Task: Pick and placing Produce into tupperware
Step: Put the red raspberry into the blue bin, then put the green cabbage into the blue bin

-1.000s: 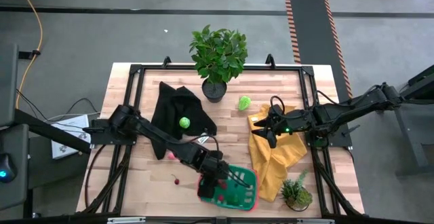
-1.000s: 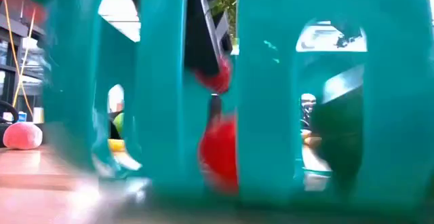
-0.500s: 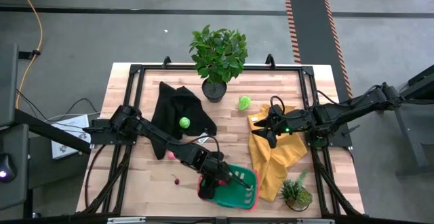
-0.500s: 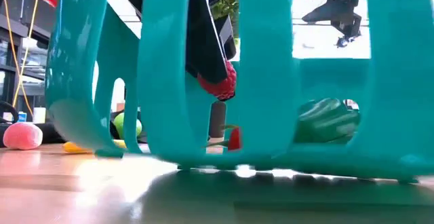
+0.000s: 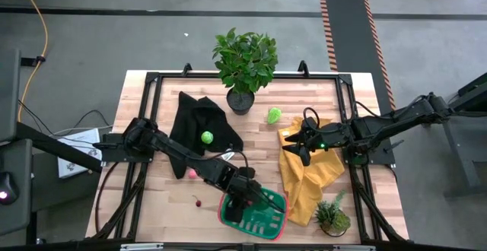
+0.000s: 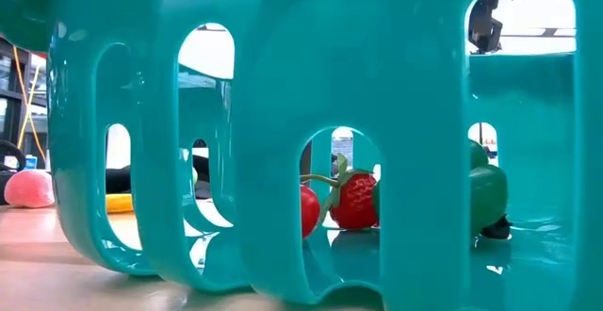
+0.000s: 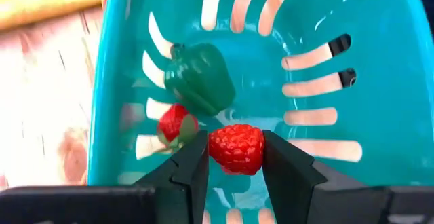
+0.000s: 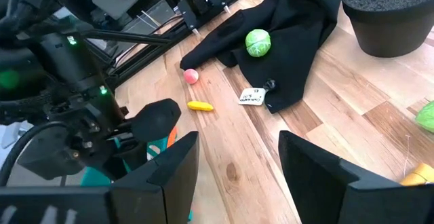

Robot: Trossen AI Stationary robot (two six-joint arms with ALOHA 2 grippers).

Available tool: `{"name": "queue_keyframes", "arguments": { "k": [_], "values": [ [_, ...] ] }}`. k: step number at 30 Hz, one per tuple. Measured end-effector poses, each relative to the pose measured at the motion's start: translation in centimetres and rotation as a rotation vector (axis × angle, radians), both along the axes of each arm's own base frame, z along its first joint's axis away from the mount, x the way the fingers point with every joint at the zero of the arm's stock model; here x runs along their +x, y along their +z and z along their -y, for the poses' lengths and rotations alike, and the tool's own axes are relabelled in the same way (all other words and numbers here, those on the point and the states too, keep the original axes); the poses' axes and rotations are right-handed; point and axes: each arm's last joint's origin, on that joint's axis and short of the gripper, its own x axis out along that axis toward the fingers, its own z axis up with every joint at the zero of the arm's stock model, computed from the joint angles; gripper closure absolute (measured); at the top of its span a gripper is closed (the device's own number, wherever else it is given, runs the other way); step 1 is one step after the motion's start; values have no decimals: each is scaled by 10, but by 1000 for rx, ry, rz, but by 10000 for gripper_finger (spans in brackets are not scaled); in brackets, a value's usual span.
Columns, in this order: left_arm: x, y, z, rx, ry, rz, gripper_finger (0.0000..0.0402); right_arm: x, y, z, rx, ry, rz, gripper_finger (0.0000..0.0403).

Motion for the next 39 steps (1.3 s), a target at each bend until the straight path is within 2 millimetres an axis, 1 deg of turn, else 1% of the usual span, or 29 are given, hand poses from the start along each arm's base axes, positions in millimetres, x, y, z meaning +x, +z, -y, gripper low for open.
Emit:
{"name": "queue_keyframes", "arguments": {
  "k": [8, 15, 19, 22, 25, 31, 37, 39],
  "values": [
    [-2, -2, 0, -12, -2, -34, 285, 0, 0, 0, 0, 0, 0, 210],
    [-3, -2, 1, -18, -3, -37, 233, 0, 0, 0, -7, 3, 0, 210],
    [-4, -2, 1, -28, -11, -51, 222, 0, 0, 0, -7, 3, 0, 210],
    [-5, -3, 0, -24, -9, -65, 231, 0, 0, 0, -7, 3, 0, 210],
    [-7, 2, -1, -26, -12, -64, 248, 0, 0, 0, -7, 3, -1, 210],
    [-13, 16, -3, -17, -12, -46, 285, 0, 0, 0, -7, 2, -1, 210],
    [-15, 30, -4, -14, -6, 6, 314, 0, 0, 0, -10, -3, -1, 210],
    [-19, 35, -6, 4, 3, 4, 322, 0, 0, 0, -8, -4, 6, 210]
  ]
}}
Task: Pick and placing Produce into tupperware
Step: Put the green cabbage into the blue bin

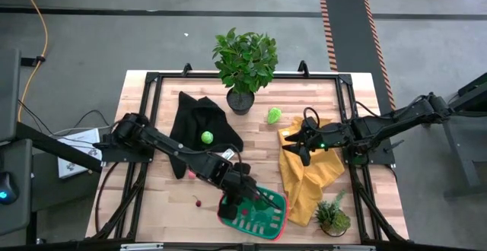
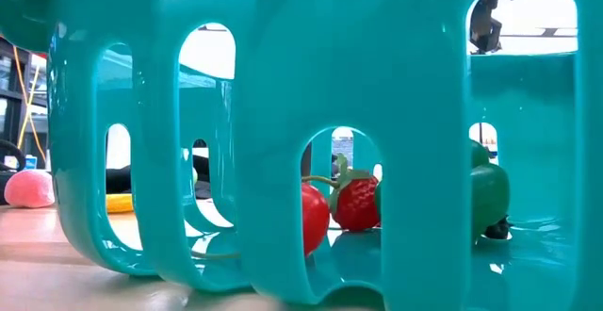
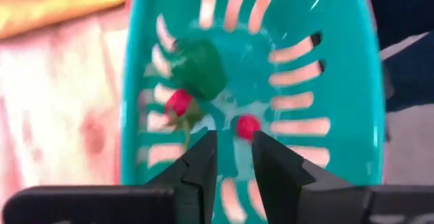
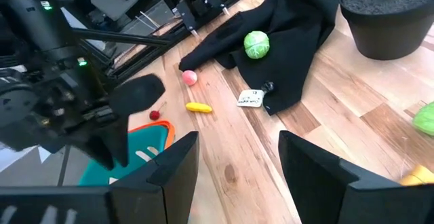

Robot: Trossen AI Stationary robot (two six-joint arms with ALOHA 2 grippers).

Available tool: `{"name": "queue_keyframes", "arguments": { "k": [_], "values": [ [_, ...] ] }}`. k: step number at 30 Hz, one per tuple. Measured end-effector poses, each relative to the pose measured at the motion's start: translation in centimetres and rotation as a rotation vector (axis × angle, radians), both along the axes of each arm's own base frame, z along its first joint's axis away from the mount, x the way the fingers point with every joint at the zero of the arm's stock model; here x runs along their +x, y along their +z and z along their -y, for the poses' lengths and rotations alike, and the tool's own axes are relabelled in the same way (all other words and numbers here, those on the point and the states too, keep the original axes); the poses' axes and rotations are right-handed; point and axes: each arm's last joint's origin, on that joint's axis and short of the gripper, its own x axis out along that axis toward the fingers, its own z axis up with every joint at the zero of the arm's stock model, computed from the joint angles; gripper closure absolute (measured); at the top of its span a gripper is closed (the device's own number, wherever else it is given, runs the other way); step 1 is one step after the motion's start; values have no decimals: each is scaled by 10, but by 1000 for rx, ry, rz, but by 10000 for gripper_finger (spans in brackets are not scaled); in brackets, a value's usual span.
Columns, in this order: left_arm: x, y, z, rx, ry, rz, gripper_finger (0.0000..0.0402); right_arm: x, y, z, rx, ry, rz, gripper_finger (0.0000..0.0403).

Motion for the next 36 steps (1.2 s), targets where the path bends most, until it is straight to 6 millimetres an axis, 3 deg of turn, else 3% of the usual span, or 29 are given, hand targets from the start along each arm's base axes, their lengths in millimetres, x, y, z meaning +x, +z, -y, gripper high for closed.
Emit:
{"name": "queue_keyframes", "arguments": {
  "k": [6, 15, 30, 36],
  "values": [
    [-7, 21, -5, 55, 27, 61, 343, 0, 1, 0, 2, 0, 9, 210],
    [-18, 59, -25, 234, 131, -20, 349, 1, 3, 0, 7, -4, 33, 210],
    [-38, 61, -92, 344, 312, -345, 384, 2, 4, 1, -2, -54, 46, 210],
    [-53, 73, -109, 343, 356, -382, 394, 2, 4, 2, -10, -84, 51, 210]
  ]
}}
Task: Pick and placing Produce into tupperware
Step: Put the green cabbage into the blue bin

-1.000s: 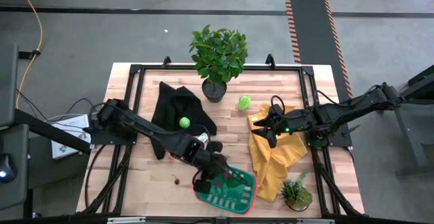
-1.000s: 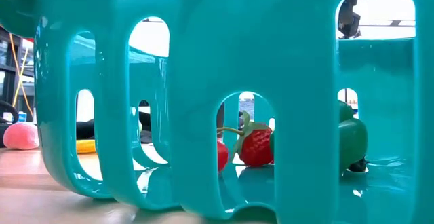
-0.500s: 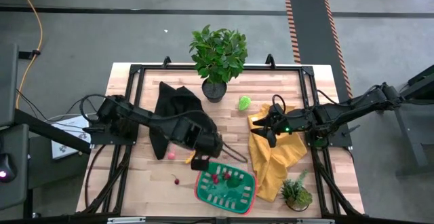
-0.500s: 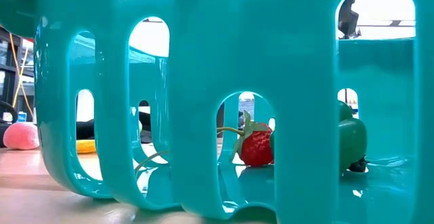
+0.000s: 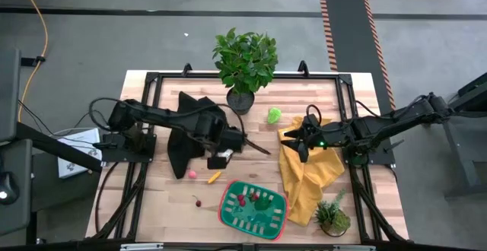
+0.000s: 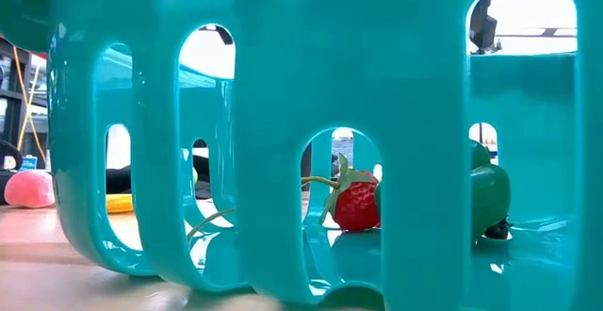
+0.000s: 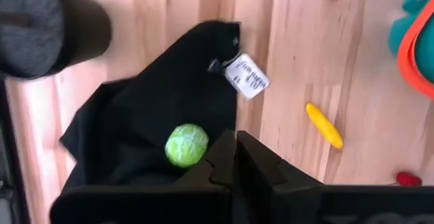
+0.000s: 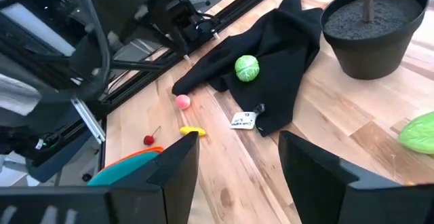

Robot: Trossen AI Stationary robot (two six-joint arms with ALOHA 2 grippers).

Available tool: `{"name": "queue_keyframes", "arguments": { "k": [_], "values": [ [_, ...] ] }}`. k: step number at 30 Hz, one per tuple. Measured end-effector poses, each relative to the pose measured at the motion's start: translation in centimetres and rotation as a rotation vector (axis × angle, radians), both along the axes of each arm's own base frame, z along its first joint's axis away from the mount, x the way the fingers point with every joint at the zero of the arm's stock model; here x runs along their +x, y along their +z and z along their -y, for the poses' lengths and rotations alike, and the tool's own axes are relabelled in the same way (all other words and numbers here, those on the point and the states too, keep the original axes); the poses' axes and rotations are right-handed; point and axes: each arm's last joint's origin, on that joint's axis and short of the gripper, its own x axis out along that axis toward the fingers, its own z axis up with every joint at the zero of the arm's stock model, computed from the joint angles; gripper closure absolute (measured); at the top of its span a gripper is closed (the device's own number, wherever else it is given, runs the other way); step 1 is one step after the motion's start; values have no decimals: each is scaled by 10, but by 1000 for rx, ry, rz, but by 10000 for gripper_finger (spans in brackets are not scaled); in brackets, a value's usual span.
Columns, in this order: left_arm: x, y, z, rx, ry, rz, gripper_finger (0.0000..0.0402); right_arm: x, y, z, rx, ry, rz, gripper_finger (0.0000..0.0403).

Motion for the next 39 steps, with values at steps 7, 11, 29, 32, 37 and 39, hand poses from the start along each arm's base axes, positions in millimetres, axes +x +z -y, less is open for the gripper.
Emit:
{"name": "queue_keyframes", "arguments": {
  "k": [7, 11, 29, 32, 37, 39],
  "values": [
    [-45, 20, -13, 52, 124, 77, 399, 0, 1, 0, 14, -25, 11, 210],
    [-76, 20, -16, 72, 241, 203, 395, 0, 1, 1, 10, -53, 15, 210],
    [-137, -67, -20, 14, 702, 398, 308, 1, 3, 1, 34, -64, 47, 210],
    [-134, -74, -20, -2, 763, 433, 245, 1, 3, 1, 32, -64, 46, 210],
    [-132, -77, -21, -2, 871, 511, 135, 1, 4, 1, 33, -64, 49, 210],
    [-132, -77, -21, 0, 888, 519, 99, 1, 4, 1, 34, -64, 50, 210]
  ]
}}
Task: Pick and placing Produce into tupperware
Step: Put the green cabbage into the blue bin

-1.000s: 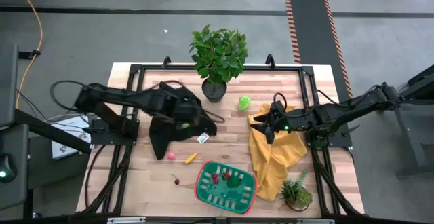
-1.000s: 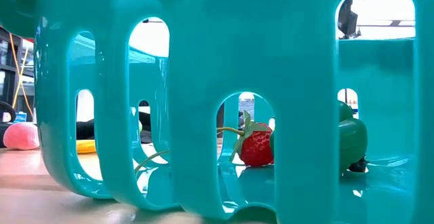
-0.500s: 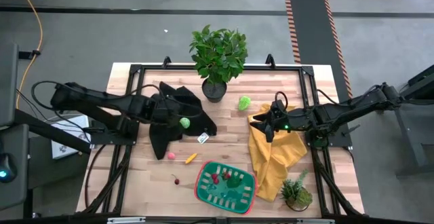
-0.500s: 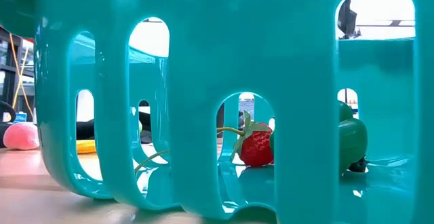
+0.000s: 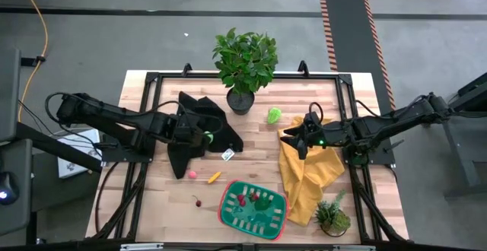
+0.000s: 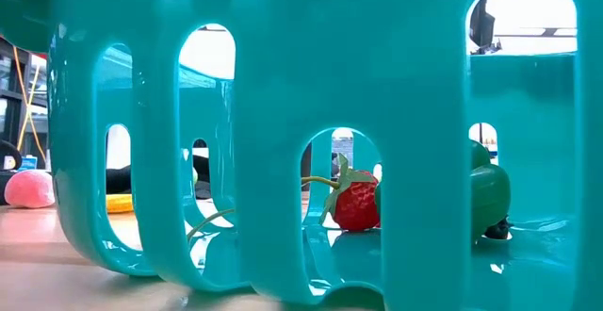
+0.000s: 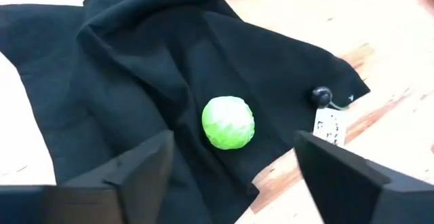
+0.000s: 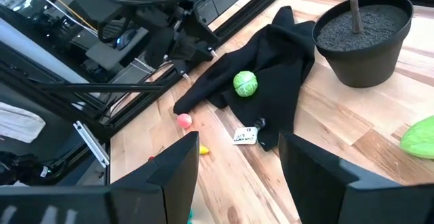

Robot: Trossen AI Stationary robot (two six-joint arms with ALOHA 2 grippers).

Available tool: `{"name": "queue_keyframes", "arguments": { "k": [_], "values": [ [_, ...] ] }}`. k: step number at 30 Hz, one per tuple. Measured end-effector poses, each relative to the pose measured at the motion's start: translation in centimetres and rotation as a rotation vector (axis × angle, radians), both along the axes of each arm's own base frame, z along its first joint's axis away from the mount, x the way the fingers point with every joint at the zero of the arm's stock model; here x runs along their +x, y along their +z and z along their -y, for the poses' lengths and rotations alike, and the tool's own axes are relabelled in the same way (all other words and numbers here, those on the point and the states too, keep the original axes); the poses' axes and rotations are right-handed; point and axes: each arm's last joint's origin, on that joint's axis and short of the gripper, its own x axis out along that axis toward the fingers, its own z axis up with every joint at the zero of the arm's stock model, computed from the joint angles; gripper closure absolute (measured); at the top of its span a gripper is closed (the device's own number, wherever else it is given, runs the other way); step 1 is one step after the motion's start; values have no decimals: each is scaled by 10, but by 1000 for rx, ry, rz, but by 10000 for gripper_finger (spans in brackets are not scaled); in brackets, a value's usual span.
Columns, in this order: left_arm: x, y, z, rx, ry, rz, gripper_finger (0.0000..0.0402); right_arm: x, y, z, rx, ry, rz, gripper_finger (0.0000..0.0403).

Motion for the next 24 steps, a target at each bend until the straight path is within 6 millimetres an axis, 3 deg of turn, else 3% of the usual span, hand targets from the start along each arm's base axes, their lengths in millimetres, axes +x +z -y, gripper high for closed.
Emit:
{"name": "queue_keyframes", "arguments": {
  "k": [3, 7, 24],
  "values": [
    [0, 0, 0, 1, 7, 4, 58, 0, 1, 0, 1, 0, 8, 210],
    [3, -3, 0, -3, 20, 6, 35, 0, 1, 0, 1, 1, 9, 210],
    [31, -41, 1, -3, 11, -121, 47, 1, 2, 0, 18, 4, 24, 210]
  ]
}}
